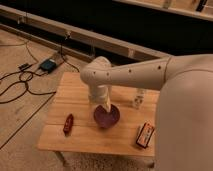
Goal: Place the eraser in the ceramic cup
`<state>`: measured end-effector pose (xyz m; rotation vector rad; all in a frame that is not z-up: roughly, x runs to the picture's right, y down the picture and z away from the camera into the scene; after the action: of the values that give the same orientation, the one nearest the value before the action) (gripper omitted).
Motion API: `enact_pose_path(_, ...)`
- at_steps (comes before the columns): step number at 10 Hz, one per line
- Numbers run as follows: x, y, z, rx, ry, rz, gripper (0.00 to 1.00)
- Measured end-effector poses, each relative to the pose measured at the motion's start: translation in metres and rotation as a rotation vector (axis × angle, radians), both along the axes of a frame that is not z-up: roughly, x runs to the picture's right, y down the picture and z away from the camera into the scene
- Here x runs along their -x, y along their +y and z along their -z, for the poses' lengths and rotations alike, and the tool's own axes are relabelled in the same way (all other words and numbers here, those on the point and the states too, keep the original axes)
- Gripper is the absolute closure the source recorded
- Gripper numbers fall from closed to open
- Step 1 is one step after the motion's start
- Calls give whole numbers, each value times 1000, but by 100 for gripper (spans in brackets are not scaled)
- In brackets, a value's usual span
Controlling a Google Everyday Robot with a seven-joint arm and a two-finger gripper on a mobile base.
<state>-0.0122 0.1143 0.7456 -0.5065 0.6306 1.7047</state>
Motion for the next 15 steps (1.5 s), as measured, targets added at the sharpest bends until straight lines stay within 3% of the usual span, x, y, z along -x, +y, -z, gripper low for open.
enact_pose_path(6,-116,60,15,44,127,-124,35)
enact_pose_path(11,-179,95,5,51,152,-206,35)
enact_pose_path(15,-208,115,-3,65,170,-221,35)
